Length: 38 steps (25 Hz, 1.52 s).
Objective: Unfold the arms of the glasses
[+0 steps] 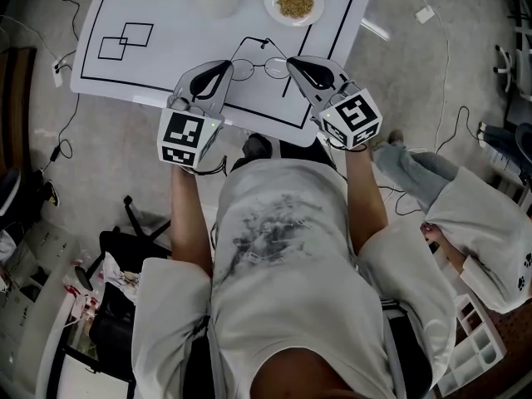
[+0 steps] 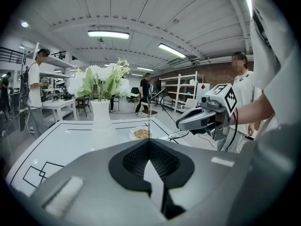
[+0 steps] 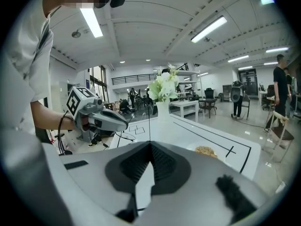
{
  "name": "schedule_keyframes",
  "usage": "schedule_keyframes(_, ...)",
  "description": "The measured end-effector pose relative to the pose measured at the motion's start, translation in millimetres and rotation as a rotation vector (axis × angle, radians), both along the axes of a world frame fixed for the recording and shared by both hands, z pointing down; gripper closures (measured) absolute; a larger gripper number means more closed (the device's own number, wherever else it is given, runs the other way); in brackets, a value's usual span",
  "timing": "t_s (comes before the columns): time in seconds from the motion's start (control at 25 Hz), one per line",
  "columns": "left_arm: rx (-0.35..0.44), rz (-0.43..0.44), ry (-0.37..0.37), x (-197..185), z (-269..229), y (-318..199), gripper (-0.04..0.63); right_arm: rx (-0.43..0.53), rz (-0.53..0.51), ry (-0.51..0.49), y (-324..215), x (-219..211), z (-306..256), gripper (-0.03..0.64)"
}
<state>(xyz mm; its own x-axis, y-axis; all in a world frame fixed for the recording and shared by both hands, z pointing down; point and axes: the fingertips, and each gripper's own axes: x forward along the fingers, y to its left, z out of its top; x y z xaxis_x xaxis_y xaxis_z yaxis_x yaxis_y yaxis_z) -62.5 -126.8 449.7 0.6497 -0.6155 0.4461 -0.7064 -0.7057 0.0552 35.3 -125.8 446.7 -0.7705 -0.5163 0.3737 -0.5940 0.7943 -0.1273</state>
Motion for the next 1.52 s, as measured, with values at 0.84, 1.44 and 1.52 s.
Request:
schedule_keyframes(0.84, 0.049, -0.122, 0.099, -10, -22, -2, 0.591, 0.032, 0.15, -0.073, -11, 1, -21, 0.601)
schedule_keyframes(1.44, 0.065, -0.227, 0.172, -13, -35, -8, 0.59, 0.019, 0.285, -0.128, -16, 6, -31, 0.601)
schedule_keyframes(1.52, 0.068, -0.237, 0.183, -14, -37, -9, 0.591, 0.018, 0.3, -0.135, -17, 7, -32, 0.601)
